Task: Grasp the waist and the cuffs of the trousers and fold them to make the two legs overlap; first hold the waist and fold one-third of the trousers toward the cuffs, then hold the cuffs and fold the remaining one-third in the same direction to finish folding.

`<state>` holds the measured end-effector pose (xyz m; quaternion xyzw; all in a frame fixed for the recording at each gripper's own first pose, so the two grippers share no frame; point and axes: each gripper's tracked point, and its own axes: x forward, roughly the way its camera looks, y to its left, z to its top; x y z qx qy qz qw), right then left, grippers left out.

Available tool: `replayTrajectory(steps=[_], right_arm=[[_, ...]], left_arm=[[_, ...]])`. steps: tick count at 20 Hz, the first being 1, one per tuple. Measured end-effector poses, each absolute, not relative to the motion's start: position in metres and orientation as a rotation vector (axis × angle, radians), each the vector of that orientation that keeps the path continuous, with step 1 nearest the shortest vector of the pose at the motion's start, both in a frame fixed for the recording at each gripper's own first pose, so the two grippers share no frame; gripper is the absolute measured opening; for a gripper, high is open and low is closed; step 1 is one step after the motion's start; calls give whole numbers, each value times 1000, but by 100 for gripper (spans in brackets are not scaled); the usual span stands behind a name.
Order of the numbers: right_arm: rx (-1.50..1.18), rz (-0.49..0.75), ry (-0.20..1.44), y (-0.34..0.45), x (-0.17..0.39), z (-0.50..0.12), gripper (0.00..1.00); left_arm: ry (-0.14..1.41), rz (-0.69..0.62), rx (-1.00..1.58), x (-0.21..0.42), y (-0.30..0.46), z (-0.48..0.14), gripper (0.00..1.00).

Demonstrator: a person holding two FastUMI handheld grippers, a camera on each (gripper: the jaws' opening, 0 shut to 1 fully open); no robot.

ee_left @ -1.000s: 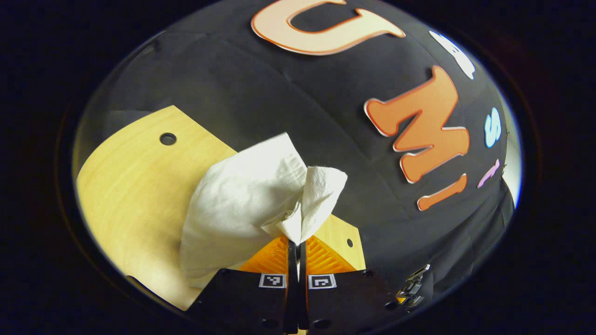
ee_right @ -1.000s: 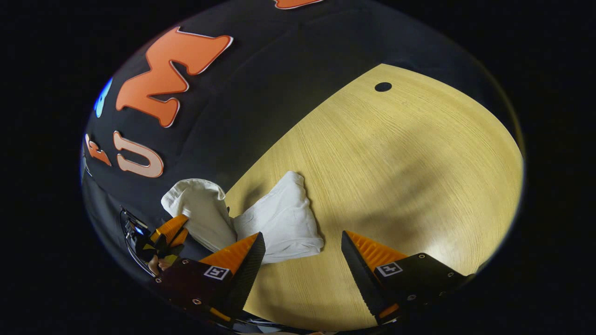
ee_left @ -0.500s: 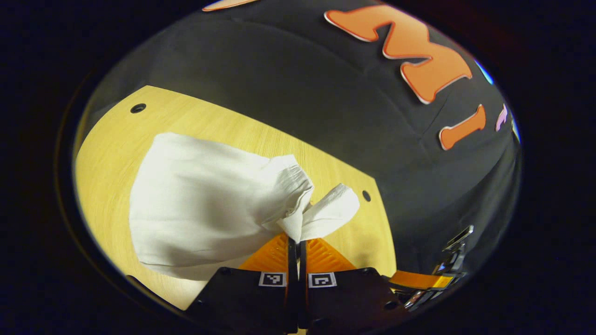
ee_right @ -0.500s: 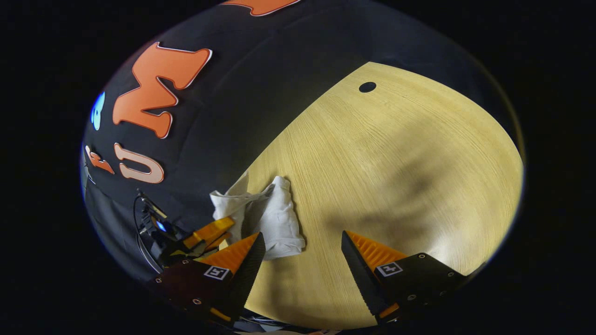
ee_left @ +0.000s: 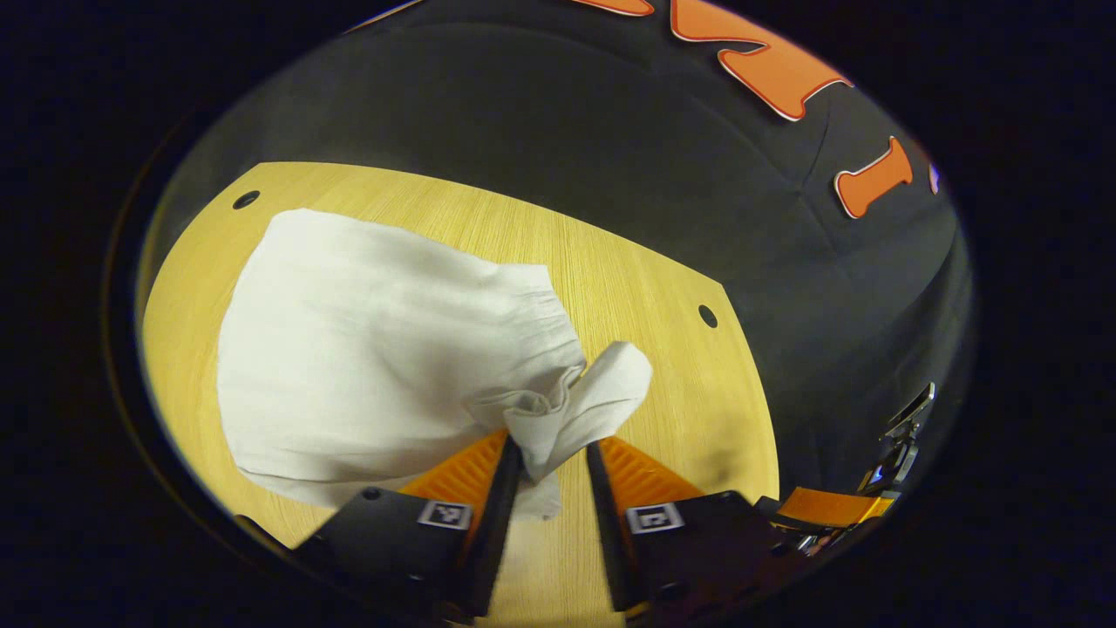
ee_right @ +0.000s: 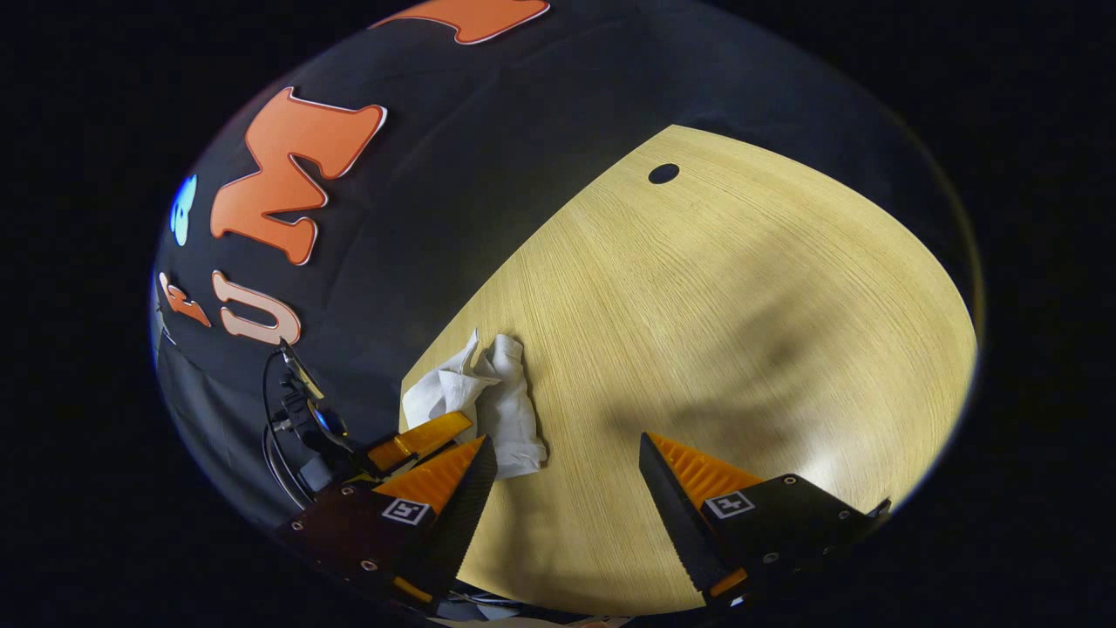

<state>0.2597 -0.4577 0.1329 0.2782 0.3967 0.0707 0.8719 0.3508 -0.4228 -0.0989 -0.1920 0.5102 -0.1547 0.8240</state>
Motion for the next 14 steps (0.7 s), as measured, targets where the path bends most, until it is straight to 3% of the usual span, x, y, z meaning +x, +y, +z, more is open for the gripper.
replayTrajectory(steps=[2,7,14], right_arm=[[572,157,828,-449,263,135,99],[509,175,814,-433,253,144,98],[275,206,634,-401,258,205,98]], left_arm=[[1090,-338,-415,339,-411,-92,100],[1021,-298,-413,329,-359,-59,100],[752,-168,-331,345,-258,33,99]])
